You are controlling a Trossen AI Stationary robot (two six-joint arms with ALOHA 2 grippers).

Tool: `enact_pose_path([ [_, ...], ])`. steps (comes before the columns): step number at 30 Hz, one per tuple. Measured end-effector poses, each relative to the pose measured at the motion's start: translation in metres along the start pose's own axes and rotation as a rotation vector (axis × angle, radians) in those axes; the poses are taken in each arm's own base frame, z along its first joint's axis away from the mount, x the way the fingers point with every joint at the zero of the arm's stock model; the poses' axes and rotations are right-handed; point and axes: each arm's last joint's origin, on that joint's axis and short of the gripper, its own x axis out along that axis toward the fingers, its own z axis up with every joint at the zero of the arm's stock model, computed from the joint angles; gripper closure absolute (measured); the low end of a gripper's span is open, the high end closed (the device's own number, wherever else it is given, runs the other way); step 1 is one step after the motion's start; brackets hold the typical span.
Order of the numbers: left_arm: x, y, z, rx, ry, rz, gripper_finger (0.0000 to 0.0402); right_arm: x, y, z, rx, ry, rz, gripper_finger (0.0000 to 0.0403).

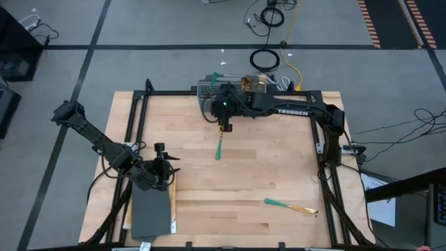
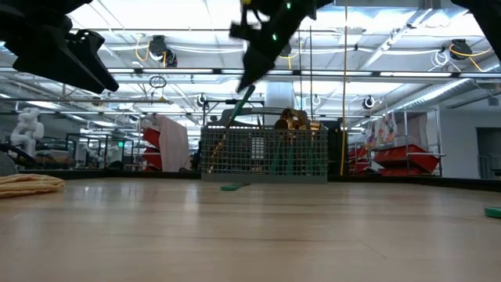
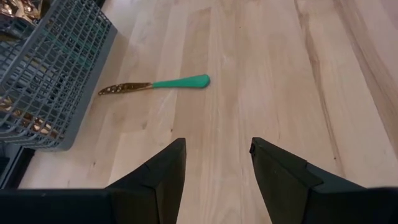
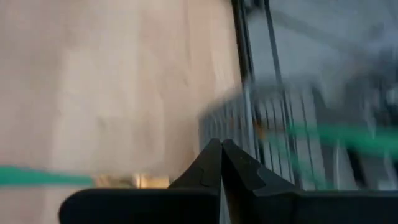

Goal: Sort silverware
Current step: Put the green knife into the gray silverware holder

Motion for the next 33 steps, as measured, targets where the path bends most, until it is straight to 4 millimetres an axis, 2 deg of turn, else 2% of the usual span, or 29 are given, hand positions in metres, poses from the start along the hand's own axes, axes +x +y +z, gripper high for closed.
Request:
enact_pose_path([
  [4,0.0,0.0,0.0,-0.009,-0.002,0.0,0.0212,0.01,-0.007,-0.016,0.051,0.119,-0.002,0.0403],
  [9,0.0,0.0,0.0,-0.009,-0.002,0.0,0.0212,0.014,-0.028,-0.021,0.107,0.121,-0.11,0.0403],
  [17,0.0,0.0,0.0,-0.009,-0.001,0.0,0.0212,0.016,-0.057,-0.013,0.146,-0.05,-0.226,0.0403],
  [27,0.0,0.0,-0.001,0.003,0.005,0.002,0.0212,0.013,-0.068,0.0,0.126,-0.234,-0.244,0.0403],
  [33,0.0,0.0,-0.001,-0.019,0.005,0.002,0.0212,0.012,-0.074,0.0,0.165,-0.254,-0.27,0.0403],
])
